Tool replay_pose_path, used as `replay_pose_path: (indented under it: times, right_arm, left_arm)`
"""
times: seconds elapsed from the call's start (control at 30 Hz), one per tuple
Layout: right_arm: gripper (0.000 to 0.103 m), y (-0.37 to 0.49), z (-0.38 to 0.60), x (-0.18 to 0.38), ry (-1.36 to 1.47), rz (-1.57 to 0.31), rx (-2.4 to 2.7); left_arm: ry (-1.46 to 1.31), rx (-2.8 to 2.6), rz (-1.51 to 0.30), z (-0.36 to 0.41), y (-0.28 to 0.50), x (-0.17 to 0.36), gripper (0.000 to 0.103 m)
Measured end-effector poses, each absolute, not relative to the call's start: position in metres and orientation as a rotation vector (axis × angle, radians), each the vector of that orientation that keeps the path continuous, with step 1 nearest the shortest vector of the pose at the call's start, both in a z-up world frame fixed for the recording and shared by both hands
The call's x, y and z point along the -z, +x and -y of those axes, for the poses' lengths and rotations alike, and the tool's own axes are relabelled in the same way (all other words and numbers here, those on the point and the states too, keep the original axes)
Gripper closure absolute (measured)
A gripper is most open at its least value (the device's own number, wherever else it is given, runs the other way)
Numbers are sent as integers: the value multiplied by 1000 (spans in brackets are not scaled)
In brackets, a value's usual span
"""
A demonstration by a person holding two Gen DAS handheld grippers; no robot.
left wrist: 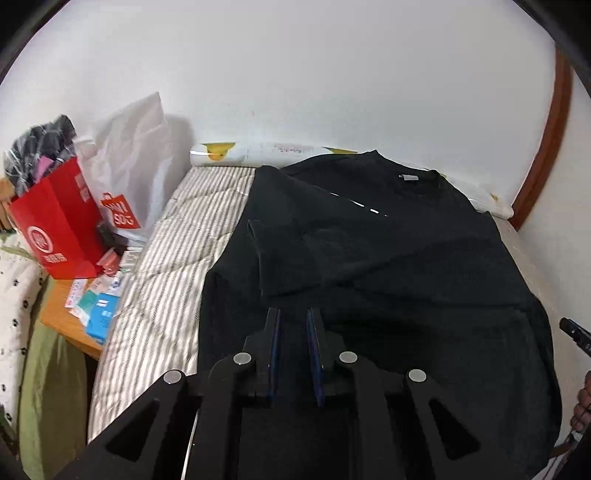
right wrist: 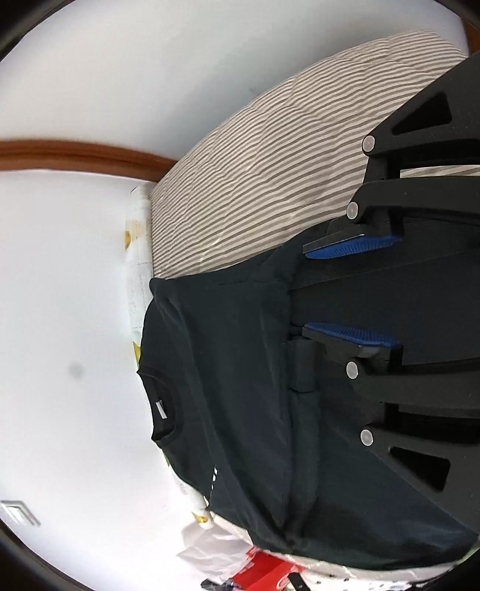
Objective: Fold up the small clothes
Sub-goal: 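Open both grippers and lift them off the sweatshirt, then move both grippers down to the ribbed hem of the sweatshirt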
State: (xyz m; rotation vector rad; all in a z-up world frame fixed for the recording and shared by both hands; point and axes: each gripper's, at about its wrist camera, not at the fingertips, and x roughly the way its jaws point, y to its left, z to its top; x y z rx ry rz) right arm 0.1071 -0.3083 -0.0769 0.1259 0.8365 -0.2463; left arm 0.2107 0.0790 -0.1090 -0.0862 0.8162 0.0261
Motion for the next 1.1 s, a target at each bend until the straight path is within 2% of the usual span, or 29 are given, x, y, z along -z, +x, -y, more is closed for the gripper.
replay_pose_path:
  times: [0.23,0.4,0.57,0.67,0.93,1.1]
  right_arm:
    - [67,58,317,77,145,-846,233]
    - [64,25,320,88,174,-867,225]
    - [59,0,315,101,175,-878,218]
    - [58,-11,312,109,173,-894,208]
    - [50,-25,299,118,155,-895,194]
    - [49,-27,297,122,161,-892,193]
  left_arm:
    - [-78,-13,-826,-69,167,112,84]
    - [-99,-15,-844,-70,136,125,63]
    - [-115,-19,-862,-74,110,138,58]
    - [-141,-16,-863,-80,99,145,45]
    - [-170,-14,-858,-93,80,159,44]
    - [-164,-15,-867,-96,73,168,44]
